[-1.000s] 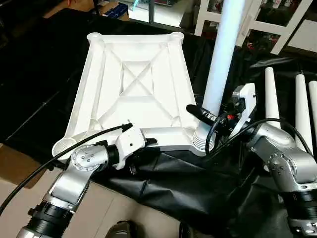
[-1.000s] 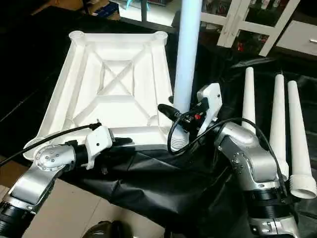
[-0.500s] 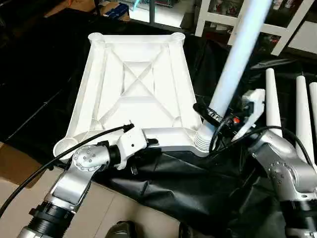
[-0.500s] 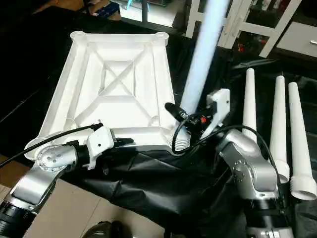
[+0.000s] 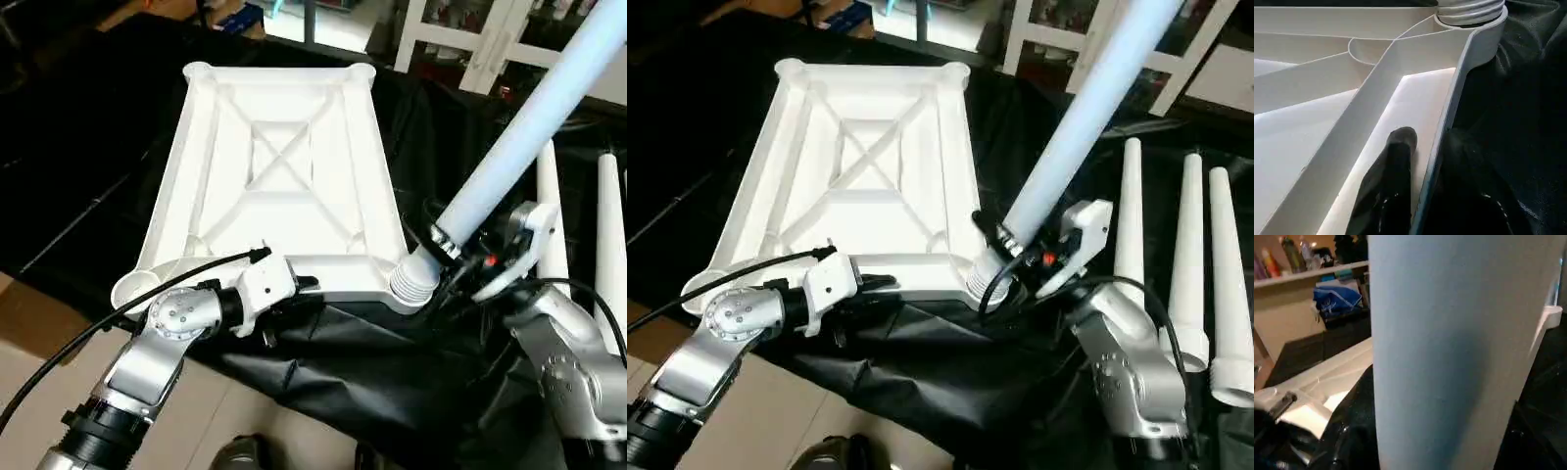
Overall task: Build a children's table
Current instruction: Insert table leg to table base
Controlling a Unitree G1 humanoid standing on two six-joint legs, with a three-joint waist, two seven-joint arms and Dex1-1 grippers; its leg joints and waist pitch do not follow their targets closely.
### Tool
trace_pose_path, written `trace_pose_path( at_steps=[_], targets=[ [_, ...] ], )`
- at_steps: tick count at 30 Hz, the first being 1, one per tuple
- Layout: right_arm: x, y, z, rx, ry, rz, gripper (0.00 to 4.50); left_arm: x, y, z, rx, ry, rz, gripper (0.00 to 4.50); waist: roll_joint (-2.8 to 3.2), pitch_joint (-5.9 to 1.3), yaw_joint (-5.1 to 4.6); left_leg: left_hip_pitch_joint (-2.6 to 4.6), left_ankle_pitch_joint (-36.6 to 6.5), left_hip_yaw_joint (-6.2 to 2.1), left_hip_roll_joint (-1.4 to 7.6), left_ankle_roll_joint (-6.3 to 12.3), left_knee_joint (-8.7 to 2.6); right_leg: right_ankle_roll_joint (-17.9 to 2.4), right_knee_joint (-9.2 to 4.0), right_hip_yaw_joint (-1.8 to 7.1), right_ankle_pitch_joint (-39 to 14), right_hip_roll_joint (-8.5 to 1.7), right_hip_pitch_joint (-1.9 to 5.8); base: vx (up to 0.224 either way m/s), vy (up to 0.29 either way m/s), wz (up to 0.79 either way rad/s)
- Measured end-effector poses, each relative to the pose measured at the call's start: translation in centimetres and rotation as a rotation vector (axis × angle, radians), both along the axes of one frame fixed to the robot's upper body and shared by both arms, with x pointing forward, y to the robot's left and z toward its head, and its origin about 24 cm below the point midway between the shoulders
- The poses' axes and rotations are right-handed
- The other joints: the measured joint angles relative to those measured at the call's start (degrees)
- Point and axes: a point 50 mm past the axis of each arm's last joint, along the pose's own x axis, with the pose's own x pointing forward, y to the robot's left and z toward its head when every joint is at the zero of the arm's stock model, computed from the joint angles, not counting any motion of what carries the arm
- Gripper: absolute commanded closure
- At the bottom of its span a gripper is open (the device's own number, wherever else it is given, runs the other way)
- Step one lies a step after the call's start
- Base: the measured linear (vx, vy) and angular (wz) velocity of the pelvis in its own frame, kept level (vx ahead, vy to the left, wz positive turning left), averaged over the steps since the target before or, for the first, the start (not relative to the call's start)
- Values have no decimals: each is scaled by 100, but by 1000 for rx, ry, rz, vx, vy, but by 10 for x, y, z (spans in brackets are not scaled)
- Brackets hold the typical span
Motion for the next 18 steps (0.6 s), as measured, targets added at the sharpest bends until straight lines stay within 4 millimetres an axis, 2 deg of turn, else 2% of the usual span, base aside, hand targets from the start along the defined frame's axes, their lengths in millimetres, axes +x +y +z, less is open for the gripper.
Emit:
trace_pose_path(
  at_steps=[12,18],
  targets=[
    [-6,1,-3,-71,-14,26,267,0,1,-1,3,4,4,373,-4,-10,-23,25,0,0,-1,-1,-18,2,-26,1,-1,1,27,0,0,0],
    [-5,6,-2,-185,-25,93,267,0,3,-5,11,18,11,373,-28,-28,-62,95,-1,0,-9,-3,-67,22,-74,1,-13,2,93,0,0,0]
  ],
)
